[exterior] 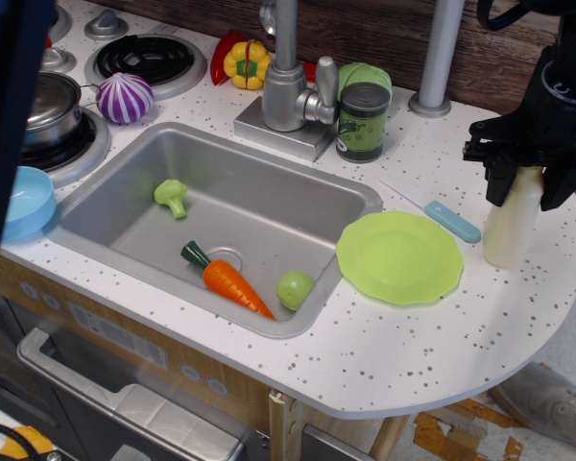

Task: Put detergent in sink

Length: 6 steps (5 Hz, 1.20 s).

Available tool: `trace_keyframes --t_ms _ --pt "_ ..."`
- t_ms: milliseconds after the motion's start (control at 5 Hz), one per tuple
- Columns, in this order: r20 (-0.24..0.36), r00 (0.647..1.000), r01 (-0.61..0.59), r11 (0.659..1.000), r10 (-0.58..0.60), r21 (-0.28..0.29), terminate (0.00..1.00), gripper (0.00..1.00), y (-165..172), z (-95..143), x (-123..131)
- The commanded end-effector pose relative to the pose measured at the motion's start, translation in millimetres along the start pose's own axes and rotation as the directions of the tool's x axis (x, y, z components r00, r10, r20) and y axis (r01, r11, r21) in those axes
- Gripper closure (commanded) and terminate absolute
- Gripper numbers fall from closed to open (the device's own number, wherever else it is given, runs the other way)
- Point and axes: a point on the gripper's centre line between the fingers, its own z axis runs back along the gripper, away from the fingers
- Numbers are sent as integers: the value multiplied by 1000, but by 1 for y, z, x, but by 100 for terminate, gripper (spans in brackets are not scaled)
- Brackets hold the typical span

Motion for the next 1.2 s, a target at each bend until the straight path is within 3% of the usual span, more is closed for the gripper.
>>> trace_keyframes --t_ms 0,200,400,600,1000 --pt "-10 1000 17 1000 -17 8 0 100 26 48 21" --pt "-27 997 80 992 -78 93 0 100 71 84 38" --pt "-10 993 115 980 -115 164 0 100 119 105 47" --pt "30 989 138 979 -144 149 0 100 165 70 44" --pt "82 986 142 989 -145 46 0 100 177 -17 36"
